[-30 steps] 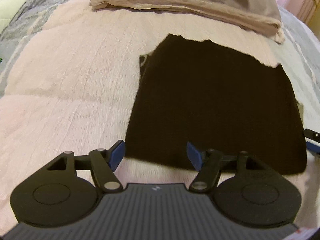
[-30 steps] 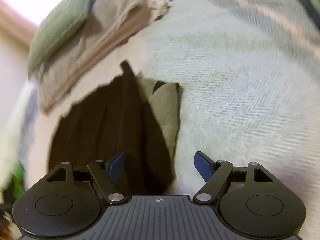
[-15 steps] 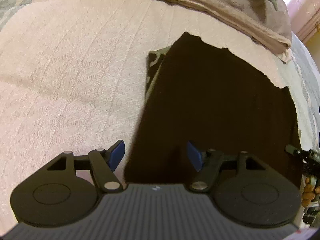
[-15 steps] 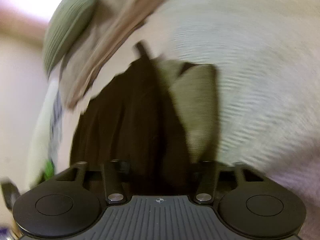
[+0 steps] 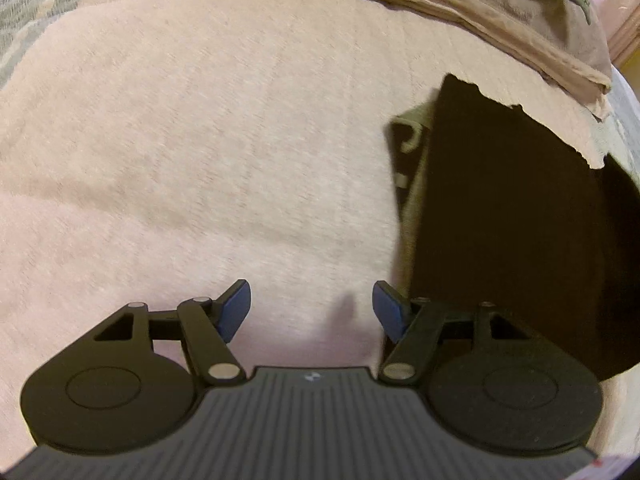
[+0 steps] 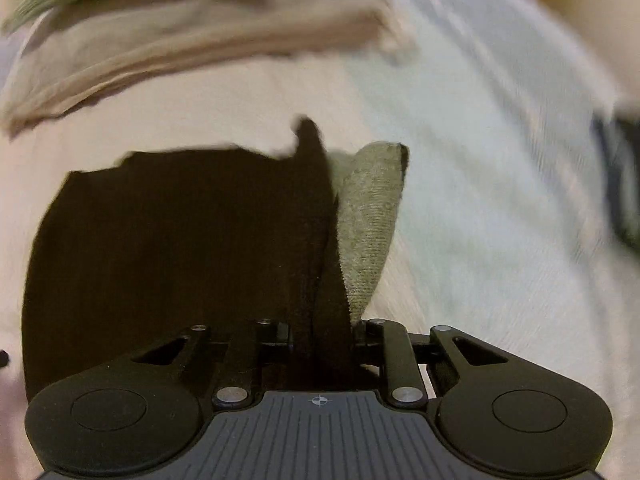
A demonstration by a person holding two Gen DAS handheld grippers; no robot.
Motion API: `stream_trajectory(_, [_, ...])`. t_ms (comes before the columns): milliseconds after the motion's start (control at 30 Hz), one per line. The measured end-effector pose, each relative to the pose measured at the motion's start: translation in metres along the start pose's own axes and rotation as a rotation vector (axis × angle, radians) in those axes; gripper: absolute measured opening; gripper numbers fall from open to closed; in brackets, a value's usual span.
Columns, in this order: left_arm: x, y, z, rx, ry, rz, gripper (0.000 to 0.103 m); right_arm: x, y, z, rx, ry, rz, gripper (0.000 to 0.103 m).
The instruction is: Fold large clothes
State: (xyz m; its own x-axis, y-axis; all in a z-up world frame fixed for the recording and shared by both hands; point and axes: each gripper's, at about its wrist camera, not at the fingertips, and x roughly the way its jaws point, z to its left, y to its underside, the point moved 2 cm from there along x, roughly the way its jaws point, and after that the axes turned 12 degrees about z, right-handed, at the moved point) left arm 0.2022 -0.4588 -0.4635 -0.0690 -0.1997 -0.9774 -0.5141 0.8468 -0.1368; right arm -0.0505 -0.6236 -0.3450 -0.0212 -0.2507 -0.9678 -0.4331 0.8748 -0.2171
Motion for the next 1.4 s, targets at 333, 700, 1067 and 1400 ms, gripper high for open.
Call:
stream_trajectory(333, [0.000, 0.003, 0.063, -0.089, 0.103, 0.033, 0.062, 0.064, 0.073, 0.238, -0.491, 0.228, -0.025, 0.053])
stream_trajectory(700, [-0.014, 0.004, 0.040, -0.062, 0.295, 0.013, 0.057, -0.041, 0.085, 0.128, -0.288, -0.118, -0.139, 0.055])
stream_trajectory(1067, [0.060, -0.019, -0.064, -0.039, 0.641, 0.228, 0.057, 0.031, 0.062, -0.009, 0.119, -0.070, -0.009, 0.055])
stream_trajectory(1400, [0.083, -0.039, -0.100, -0.028, 0.662, 0.212, 0.017, 0.070, 0.037, -0.010, 0.214, -0.338, 0.088, 0.008])
